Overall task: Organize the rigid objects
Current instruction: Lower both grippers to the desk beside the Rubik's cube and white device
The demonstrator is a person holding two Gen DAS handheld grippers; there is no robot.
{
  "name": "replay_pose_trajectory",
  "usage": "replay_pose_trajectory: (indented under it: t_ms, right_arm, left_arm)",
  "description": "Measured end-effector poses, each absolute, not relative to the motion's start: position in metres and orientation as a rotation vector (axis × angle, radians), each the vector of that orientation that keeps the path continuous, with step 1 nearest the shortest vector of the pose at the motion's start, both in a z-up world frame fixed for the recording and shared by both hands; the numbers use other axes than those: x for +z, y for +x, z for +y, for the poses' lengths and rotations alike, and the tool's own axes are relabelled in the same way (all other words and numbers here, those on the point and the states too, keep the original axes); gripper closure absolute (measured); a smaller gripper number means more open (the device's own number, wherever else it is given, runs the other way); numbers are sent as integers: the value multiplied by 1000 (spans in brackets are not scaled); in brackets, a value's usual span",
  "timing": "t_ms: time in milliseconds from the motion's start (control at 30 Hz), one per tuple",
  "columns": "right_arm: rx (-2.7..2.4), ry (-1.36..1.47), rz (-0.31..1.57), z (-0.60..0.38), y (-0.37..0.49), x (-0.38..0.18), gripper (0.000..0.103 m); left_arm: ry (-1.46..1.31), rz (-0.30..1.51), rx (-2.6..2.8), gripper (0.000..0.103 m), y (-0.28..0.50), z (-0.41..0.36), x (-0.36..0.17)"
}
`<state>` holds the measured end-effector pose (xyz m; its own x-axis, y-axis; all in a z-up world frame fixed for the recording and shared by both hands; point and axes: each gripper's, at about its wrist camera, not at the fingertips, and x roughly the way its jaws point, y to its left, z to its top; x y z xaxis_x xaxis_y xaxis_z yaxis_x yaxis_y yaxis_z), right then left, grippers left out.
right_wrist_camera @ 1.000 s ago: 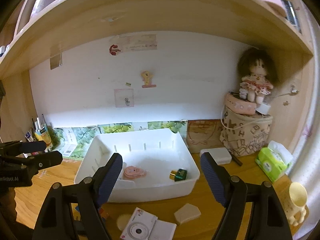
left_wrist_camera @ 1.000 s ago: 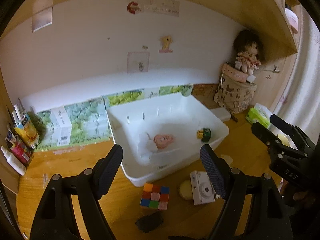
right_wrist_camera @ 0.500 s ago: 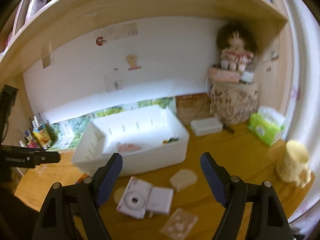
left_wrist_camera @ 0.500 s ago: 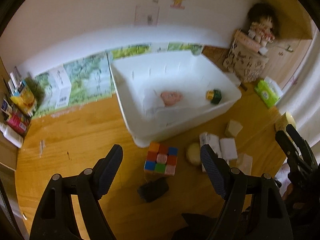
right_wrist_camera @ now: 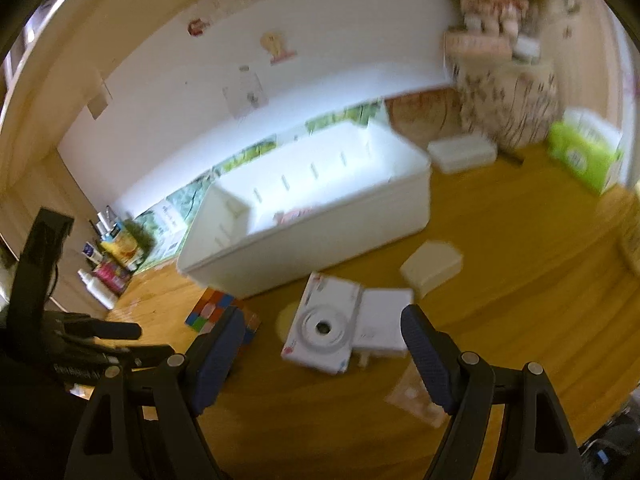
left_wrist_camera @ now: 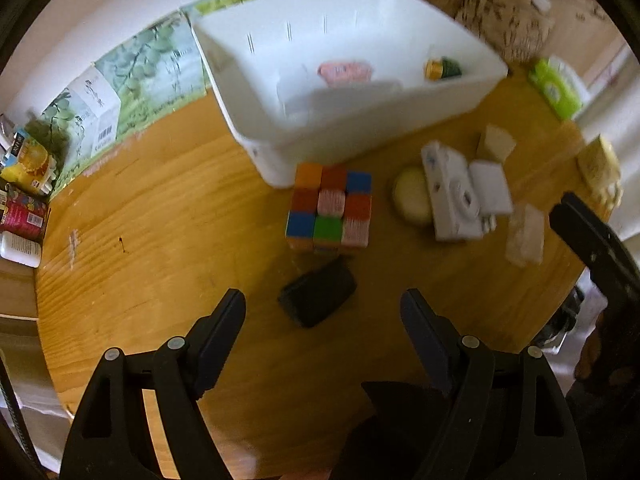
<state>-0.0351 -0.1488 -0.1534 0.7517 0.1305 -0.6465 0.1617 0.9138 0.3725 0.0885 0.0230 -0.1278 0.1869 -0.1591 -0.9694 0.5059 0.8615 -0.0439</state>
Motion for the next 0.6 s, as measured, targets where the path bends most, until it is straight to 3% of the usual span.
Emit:
replay_pose_trajectory:
  t_ms: [600]
  right_arm:
    - [151, 529, 1084, -134, 10, -203, 22]
  left_arm:
    - [349, 1547, -417, 21, 105, 28, -186]
